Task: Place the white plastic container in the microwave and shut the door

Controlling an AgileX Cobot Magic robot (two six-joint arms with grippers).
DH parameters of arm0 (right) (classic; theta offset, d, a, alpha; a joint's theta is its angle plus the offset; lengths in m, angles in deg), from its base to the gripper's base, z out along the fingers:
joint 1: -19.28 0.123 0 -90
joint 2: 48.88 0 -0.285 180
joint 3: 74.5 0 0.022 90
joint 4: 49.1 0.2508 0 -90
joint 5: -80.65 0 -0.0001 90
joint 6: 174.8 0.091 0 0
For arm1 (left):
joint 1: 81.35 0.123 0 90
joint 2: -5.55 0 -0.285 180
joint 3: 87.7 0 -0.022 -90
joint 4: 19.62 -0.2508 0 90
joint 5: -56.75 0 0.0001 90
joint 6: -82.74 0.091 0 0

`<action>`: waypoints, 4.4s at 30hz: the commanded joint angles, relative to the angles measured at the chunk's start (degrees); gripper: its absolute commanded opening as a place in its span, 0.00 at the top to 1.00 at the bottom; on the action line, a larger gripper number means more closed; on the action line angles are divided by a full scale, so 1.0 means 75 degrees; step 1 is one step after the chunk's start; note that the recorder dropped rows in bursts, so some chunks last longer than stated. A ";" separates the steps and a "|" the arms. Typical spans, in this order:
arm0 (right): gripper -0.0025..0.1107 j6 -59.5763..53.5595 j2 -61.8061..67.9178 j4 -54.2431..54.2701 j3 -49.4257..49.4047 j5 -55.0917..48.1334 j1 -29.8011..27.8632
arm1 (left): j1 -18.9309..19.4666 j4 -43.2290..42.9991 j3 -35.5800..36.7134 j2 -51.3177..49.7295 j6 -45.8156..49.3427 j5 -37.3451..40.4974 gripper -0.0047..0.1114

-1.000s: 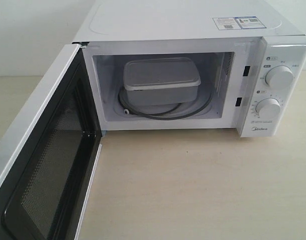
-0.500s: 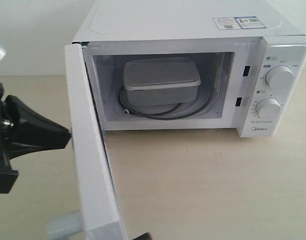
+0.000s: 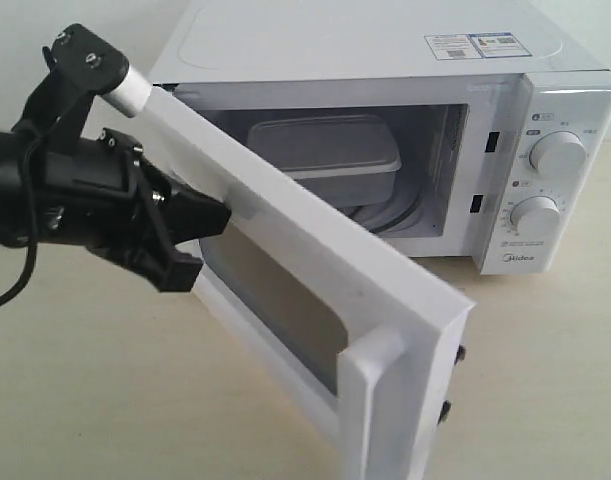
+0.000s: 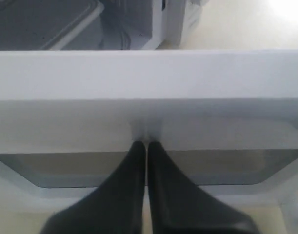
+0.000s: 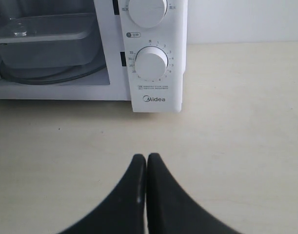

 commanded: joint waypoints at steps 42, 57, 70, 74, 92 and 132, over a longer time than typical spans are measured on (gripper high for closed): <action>0.98 -0.0321 -0.0033 -0.0383 0.0007 0.1433 -0.0020 | -0.0024 0.0878 -0.1023 -0.0411 -0.0065 0.2317 0.93; 0.98 0.2032 -0.0033 0.0957 0.0007 0.8350 -0.0020 | -0.0024 0.0742 -0.0993 0.0133 -0.0636 0.2522 0.93; 0.98 0.2825 0.1410 0.0347 0.3798 0.0438 -0.0020 | -0.0024 0.0757 -0.0758 0.0358 -0.0636 0.1980 0.93; 0.98 0.2244 0.2546 0.1706 0.4049 -0.1760 -0.0020 | -0.0024 0.0742 -0.0758 0.0358 -0.0636 0.1967 0.93; 0.98 -0.6249 0.4325 0.8517 0.4291 -0.2470 -0.0020 | -0.0024 0.0741 -0.0758 0.0358 -0.0784 0.2312 0.93; 0.98 -0.5616 0.9569 0.8737 0.3725 0.9324 0.6471 | -0.0024 0.1576 0.0613 0.3037 -0.0695 0.1985 0.93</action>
